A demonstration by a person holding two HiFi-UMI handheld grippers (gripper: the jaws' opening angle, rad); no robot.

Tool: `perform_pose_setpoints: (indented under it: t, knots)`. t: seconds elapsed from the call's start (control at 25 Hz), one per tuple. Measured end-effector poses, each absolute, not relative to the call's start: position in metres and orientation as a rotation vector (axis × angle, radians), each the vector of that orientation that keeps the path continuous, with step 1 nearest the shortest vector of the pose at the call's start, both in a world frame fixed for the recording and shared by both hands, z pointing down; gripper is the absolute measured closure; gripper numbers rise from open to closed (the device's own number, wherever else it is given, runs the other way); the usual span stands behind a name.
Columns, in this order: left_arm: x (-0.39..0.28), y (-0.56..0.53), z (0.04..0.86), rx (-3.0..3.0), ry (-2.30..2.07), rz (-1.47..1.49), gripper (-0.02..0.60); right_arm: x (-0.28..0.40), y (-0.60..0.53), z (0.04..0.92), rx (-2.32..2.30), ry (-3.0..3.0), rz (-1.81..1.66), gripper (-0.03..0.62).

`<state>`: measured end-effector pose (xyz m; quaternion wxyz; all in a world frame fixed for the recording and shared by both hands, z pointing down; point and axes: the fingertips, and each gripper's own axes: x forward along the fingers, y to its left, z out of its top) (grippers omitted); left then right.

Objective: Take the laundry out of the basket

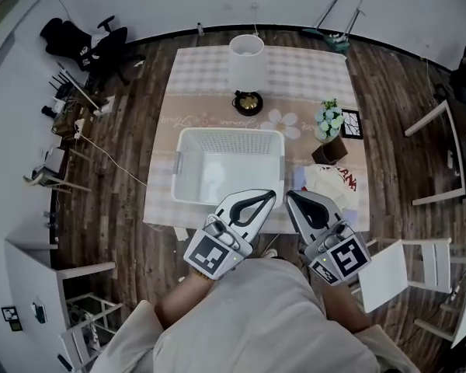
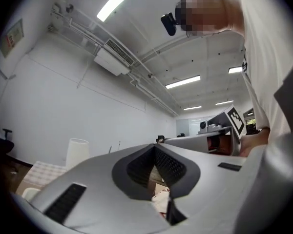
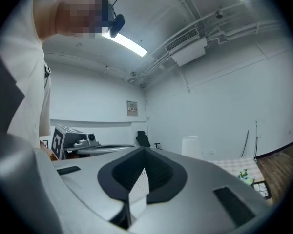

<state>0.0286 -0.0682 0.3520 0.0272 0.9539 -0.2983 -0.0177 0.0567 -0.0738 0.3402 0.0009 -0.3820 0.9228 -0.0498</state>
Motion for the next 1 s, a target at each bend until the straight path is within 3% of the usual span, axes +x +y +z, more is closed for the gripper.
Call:
perform_pose_setpoints:
  t: [1.0]
  knots:
    - [0.011, -0.065, 0.354, 2.913, -0.946, -0.064, 0.555, 0.037, -0.067, 0.343, -1.226, 2.919, -0.07, 0.584]
